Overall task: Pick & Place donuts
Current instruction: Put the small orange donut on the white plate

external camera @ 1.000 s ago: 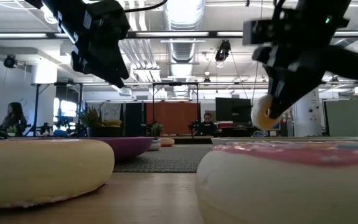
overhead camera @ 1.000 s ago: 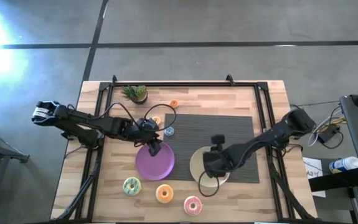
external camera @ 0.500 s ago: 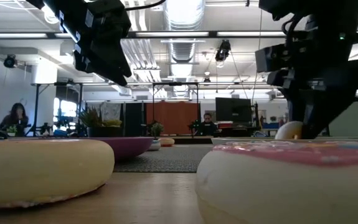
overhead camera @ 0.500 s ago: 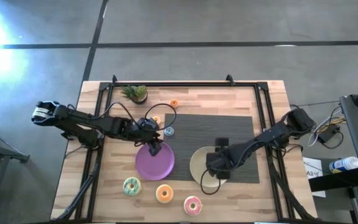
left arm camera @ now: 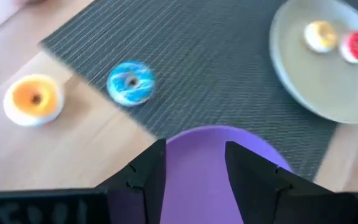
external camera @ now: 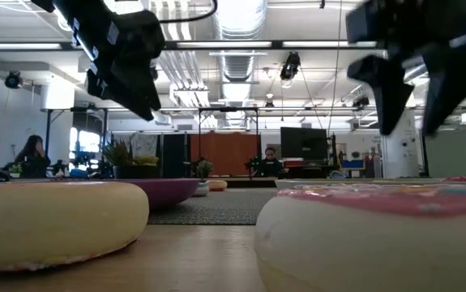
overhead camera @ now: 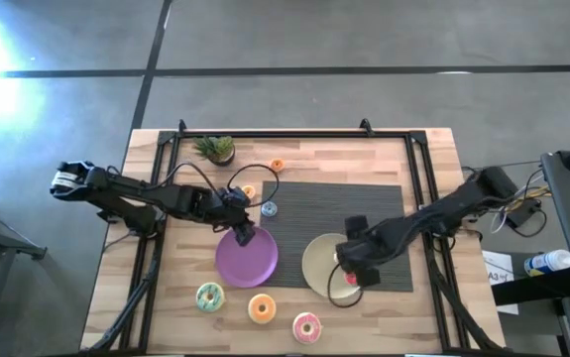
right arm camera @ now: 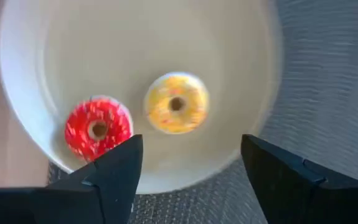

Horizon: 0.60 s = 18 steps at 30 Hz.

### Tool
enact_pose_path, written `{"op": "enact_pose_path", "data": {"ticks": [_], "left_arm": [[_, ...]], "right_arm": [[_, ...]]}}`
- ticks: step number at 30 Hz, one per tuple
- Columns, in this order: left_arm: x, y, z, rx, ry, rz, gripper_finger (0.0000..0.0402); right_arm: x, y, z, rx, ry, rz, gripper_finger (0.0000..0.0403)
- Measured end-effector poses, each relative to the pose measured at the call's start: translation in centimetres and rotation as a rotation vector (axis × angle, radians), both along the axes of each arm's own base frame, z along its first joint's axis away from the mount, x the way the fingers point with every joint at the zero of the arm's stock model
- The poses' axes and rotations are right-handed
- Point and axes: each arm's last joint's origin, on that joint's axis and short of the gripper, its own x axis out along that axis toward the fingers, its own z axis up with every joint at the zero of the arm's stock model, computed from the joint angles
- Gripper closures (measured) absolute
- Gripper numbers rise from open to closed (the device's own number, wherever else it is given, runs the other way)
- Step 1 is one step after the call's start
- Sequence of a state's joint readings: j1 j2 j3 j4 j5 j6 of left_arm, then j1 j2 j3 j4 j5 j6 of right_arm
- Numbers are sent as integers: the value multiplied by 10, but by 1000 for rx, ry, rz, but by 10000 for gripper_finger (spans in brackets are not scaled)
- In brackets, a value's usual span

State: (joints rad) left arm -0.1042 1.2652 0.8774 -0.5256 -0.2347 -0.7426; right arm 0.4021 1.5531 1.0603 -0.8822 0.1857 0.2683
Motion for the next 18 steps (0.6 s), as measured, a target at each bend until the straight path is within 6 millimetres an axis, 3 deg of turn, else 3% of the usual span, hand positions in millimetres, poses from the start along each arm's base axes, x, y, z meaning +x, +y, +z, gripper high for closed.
{"op": "enact_pose_path", "data": {"ticks": [3, 6, 11, 14, 18], "left_arm": [[-2, 21, -4, -13, 32, 96, 264], [-4, 59, -9, -38, 45, 227, 264], [-9, 121, -27, -35, 119, 326, 264], [-8, 137, -44, -36, 202, 289, 265], [1, 140, -71, -91, 292, 149, 269]], "right_arm": [[-5, -21, 19, 44, -95, -207, 137], [-8, -47, 29, 78, -159, -408, 142], [-7, -73, 38, 72, -229, -480, 151], [-6, -81, 37, 61, -225, -506, 155], [-4, -83, 35, 54, -219, -499, 159]]}}
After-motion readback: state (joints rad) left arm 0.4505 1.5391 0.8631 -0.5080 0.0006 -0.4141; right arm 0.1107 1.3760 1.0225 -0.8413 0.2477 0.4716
